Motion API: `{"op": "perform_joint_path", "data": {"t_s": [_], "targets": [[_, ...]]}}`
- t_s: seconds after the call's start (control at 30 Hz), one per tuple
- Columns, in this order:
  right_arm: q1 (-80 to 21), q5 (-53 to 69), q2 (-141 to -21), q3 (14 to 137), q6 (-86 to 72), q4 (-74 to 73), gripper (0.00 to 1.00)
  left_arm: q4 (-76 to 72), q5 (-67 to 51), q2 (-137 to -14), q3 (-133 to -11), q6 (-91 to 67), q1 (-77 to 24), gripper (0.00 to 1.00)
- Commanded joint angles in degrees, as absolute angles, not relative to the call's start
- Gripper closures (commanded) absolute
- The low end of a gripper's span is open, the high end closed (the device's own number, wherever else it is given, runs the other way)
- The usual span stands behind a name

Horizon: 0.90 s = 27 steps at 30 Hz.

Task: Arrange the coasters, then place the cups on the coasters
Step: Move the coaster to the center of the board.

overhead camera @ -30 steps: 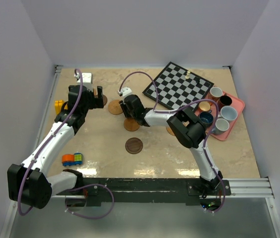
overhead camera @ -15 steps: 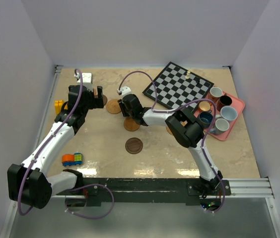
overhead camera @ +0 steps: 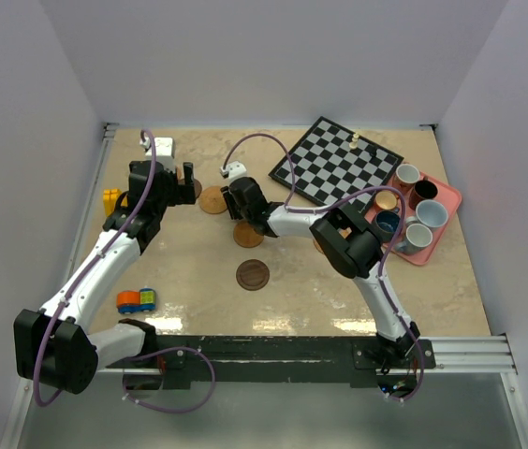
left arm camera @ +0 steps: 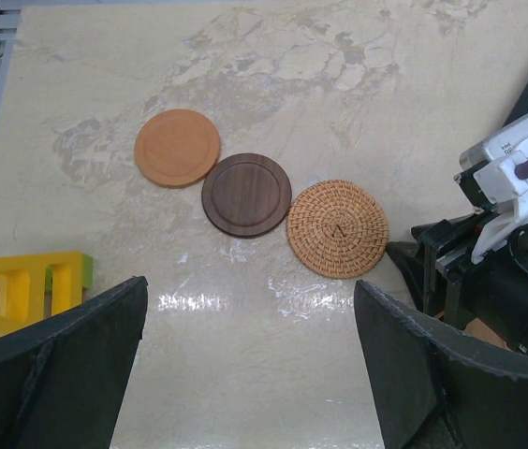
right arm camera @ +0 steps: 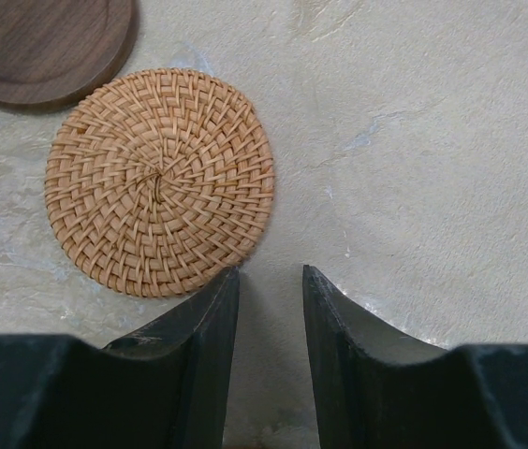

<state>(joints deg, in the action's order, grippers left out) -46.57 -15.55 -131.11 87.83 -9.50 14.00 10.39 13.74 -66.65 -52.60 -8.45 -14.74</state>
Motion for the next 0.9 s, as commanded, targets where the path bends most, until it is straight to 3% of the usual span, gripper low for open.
{"op": "perform_joint_path", "data": {"t_s": [0.0,0.33,0.5,0.57,0.73,0.87], "targets": [[-47.0,-17.0,-132.4,89.3,-11.0,13.0,0.62,9.2,14.2,-66.5,-53.4,-9.1,-14.3,0.04],[-46.2,-18.9,-128.1,83.8,-13.4,14.9,0.54,9.3,14.2,-66.5,-53.4,-9.1,-14.3,0.04],[-44.0,-17.1,-123.8,79.9,-14.9,16.5,0.46,9.2,14.2,-66.4,-53.4,-9.1,-14.3,0.04],[-43.5,-15.5,-121.7,78.5,-14.2,17.3,0.39,9.1,14.0,-66.4,-53.4,-9.1,-14.3,0.04],[-43.2,-8.1,-116.6,75.9,-9.7,16.9,0.11,9.0,13.4,-66.4,-53.3,-9.1,-14.3,0.04],[-43.2,-4.1,-112.5,72.2,-6.8,13.6,0.07,8.8,12.8,-66.2,-53.2,-9.0,-14.3,0.04]]}}
